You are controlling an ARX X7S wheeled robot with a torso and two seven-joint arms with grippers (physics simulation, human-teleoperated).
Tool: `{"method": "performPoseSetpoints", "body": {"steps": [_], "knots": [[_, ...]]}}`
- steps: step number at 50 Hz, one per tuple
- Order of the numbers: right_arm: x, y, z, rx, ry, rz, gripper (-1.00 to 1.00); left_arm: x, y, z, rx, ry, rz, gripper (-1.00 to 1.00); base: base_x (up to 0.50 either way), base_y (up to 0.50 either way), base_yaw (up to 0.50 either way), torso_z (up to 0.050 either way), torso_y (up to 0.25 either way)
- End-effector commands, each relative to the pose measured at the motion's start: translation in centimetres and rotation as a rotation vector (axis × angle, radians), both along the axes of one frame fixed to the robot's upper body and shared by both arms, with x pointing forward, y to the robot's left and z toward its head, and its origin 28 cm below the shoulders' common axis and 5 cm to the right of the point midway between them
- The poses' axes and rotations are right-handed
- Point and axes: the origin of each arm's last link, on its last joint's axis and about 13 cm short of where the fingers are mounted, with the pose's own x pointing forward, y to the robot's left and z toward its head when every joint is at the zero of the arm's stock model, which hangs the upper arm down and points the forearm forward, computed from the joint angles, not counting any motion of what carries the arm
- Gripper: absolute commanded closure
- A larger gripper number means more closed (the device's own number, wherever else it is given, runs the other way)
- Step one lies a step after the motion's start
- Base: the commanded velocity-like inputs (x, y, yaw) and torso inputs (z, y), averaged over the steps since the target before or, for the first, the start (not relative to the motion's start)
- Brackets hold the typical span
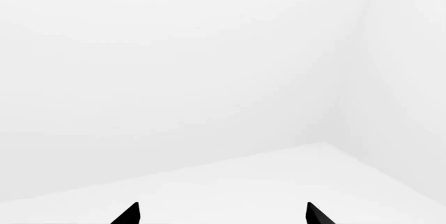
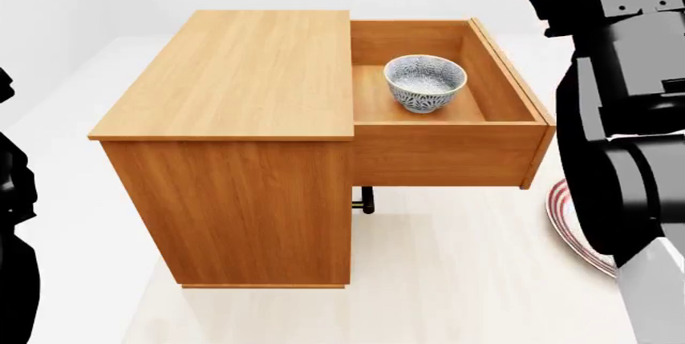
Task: Open the top drawer of the cabinet and put the bowl in it.
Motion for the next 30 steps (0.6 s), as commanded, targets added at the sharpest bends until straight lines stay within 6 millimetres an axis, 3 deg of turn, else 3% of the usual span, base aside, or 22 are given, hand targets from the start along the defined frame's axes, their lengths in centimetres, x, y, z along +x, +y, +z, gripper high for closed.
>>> {"method": "performPoseSetpoints", "body": {"steps": [1, 2, 4, 7, 10, 13, 17, 23, 30], "knots": [[-0.5, -1.2, 2.7, 0.078, -0.162, 0.000, -1.00, 0.0, 0.0, 0.0, -0.007, 0.002, 0.012, -1.00, 0.00, 0.00, 0.00, 0.000, 0.000], [-0.7, -1.5, 2.9, 0.085, -0.185, 0.004, -1.00, 0.0, -0.1, -0.1, -0.008, 0.004, 0.015, -1.00, 0.00, 0.00, 0.00, 0.000, 0.000], [-1.1, -2.1, -0.4, 0.129, -0.055, -0.009, -1.00, 0.0, -0.1, 0.0, -0.013, 0.004, 0.021, -1.00, 0.00, 0.00, 0.00, 0.000, 0.000], [-3.8, -2.1, -1.4, 0.125, -0.101, 0.032, -1.00, 0.1, -0.1, 0.0, -0.015, 0.006, 0.026, -1.00, 0.00, 0.00, 0.00, 0.000, 0.000], [-8.1, -1.2, -0.5, 0.076, -0.300, 0.097, -1.00, 0.1, -0.1, 0.0, -0.011, 0.008, 0.028, -1.00, 0.00, 0.00, 0.00, 0.000, 0.000], [-12.8, -0.5, -2.8, 0.054, -0.416, 0.171, -1.00, 0.0, -0.1, -0.1, -0.005, 0.012, 0.031, -1.00, 0.00, 0.00, 0.00, 0.000, 0.000], [-16.1, 0.0, -6.9, 0.012, -0.462, 0.200, -1.00, 0.0, 0.0, -0.1, -0.001, 0.013, 0.033, -1.00, 0.00, 0.00, 0.00, 0.000, 0.000], [-20.1, 0.4, -11.9, -0.012, -0.515, 0.207, -1.00, 0.0, 0.0, -0.1, 0.012, 0.017, 0.037, -1.00, 0.00, 0.00, 0.00, 0.000, 0.000], [-23.0, 1.4, -15.5, -0.048, -0.534, 0.245, -1.00, 0.0, 0.0, -0.1, 0.008, 0.011, 0.045, -1.00, 0.00, 0.00, 0.00, 0.000, 0.000]]}}
